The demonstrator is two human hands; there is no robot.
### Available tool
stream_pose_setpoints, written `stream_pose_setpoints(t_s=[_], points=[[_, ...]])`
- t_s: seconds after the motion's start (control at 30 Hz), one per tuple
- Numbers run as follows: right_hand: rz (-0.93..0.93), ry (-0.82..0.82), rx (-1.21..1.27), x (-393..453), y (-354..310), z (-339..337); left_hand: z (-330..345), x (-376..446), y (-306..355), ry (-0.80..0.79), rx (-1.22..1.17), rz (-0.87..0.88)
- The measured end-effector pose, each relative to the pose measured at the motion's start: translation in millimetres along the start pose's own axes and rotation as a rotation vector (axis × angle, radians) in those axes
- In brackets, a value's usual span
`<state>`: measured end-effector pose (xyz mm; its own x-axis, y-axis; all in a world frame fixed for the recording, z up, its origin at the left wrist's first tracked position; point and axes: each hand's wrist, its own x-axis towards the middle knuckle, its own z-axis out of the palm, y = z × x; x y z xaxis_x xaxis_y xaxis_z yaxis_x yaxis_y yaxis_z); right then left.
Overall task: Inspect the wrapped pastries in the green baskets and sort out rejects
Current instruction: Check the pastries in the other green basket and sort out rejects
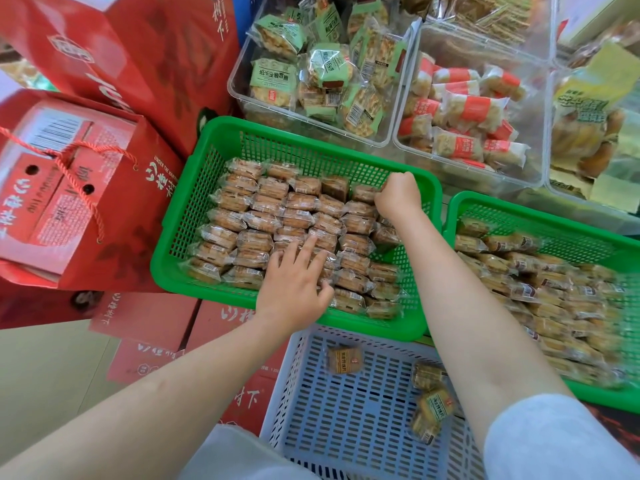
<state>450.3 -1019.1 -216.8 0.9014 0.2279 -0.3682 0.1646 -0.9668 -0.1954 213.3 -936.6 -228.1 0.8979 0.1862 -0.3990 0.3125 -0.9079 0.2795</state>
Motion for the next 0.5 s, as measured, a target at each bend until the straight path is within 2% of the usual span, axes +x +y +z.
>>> stream_pose_setpoints(t_s=[0.33, 0.5], points=[[0.106, 0.003, 0.479, -9.4, 5.3, -15.4, 1.1, -0.1, 0.1, 0.004, 0.012, 0.0], [0.181, -0.103, 0.797, -11.7, 9.3, -23.9, 0.6, -0.6, 0.1, 0.013, 0.007, -0.001]])
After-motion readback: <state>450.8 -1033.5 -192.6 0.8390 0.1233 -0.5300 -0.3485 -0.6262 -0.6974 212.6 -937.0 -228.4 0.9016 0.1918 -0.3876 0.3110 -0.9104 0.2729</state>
